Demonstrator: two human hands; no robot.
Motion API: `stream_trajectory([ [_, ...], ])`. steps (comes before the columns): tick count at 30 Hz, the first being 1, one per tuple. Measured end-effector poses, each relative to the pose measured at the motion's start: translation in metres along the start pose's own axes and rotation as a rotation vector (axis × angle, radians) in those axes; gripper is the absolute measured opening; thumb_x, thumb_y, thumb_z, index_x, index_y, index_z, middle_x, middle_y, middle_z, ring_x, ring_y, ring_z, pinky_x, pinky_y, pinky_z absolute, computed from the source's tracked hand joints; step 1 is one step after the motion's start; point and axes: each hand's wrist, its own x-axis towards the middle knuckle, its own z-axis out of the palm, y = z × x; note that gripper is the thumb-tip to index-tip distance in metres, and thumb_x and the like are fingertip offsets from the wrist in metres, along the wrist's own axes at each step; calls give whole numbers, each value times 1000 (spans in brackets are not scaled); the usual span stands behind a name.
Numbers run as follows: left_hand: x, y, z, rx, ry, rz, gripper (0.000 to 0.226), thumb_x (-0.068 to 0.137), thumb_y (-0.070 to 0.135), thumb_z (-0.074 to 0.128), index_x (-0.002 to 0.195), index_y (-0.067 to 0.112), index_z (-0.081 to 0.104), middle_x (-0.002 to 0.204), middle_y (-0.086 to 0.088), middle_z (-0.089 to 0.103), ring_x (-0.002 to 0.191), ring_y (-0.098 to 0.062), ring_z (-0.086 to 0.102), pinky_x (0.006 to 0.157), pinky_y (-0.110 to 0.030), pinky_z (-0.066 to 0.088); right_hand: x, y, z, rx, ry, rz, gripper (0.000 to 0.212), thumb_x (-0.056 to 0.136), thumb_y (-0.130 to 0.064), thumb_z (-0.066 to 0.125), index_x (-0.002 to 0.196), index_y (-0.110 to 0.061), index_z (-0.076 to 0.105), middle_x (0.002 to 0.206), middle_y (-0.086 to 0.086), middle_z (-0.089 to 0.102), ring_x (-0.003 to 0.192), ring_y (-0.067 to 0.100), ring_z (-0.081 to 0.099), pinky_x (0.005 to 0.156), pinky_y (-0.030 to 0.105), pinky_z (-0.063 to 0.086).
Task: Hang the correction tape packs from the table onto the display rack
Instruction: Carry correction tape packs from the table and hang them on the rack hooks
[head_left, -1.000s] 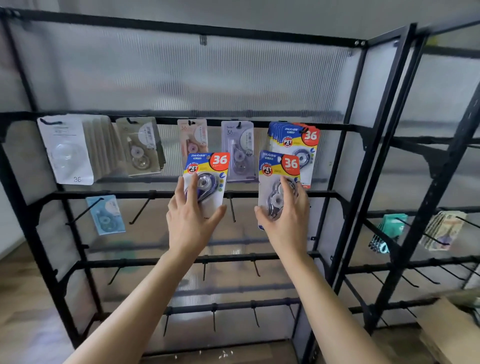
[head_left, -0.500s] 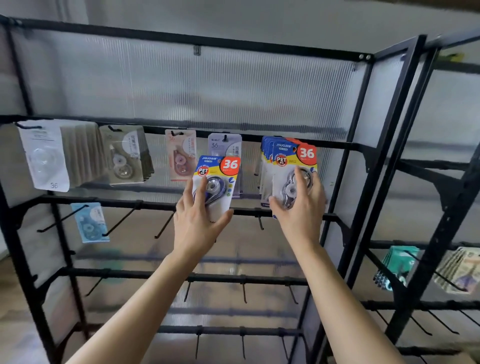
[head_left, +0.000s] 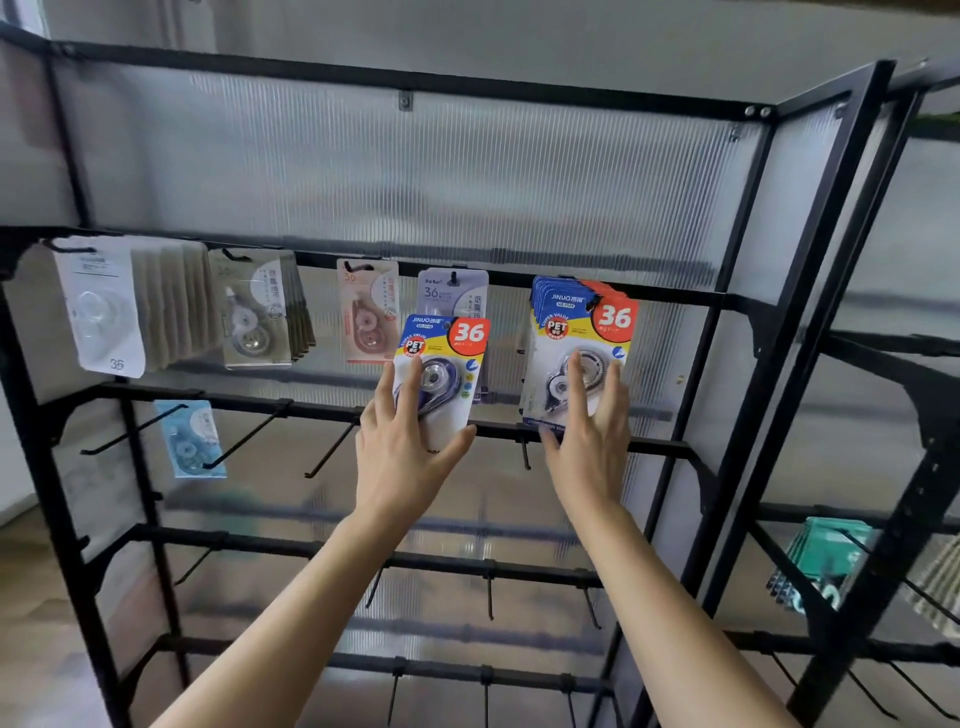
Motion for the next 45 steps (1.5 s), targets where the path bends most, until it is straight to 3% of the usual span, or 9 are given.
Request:
stream_trajectory([
  [3, -1, 3, 2, -13, 6, 24, 88, 81, 44, 68, 151, 28, 17, 159, -4, 14, 136, -32, 28, 107, -44, 27, -14, 9, 3, 12, -55, -8, 82, 85, -6, 65, 149, -19, 17, 156, 20, 5, 144, 41, 10, 116, 49, 18],
  [10, -7, 10, 14, -22, 5, 59, 89, 82, 44, 69, 151, 27, 16, 159, -7, 14, 139, -30, 24, 108, -44, 26, -36, 25, -8, 82, -27, -6, 67, 81, -4, 68, 142, -11, 41, 151, 23, 25, 138, 41, 28, 108, 50, 31],
  [22, -41, -14, 11, -5, 18, -23, 89, 81, 40, 71, 151, 23, 19, 158, -8, 16, 139, -30, 24, 107, -42, 25, -76, 15, -11, 217, -48, -26, 62, 83, -2, 66, 140, -6, 42, 147, 23, 33, 138, 38, 32, 108, 45, 28],
  [33, -75, -117, -53, 109, 62, -218, 87, 81, 40, 71, 150, 19, 22, 158, -10, 17, 140, -30, 23, 109, -44, 24, -107, -71, 44, 296, -235, -67, 63, 83, -4, 67, 140, -8, 41, 147, 23, 33, 137, 39, 31, 108, 50, 28],
  [45, -64, -253, -116, 212, -100, -288, 84, 80, 47, 68, 150, 30, 23, 157, -7, 19, 137, -32, 26, 106, -46, 28, -131, -175, 111, 184, -384, -10, 66, 87, -15, 64, 146, -15, 33, 152, 19, 26, 141, 34, 24, 110, 51, 27],
])
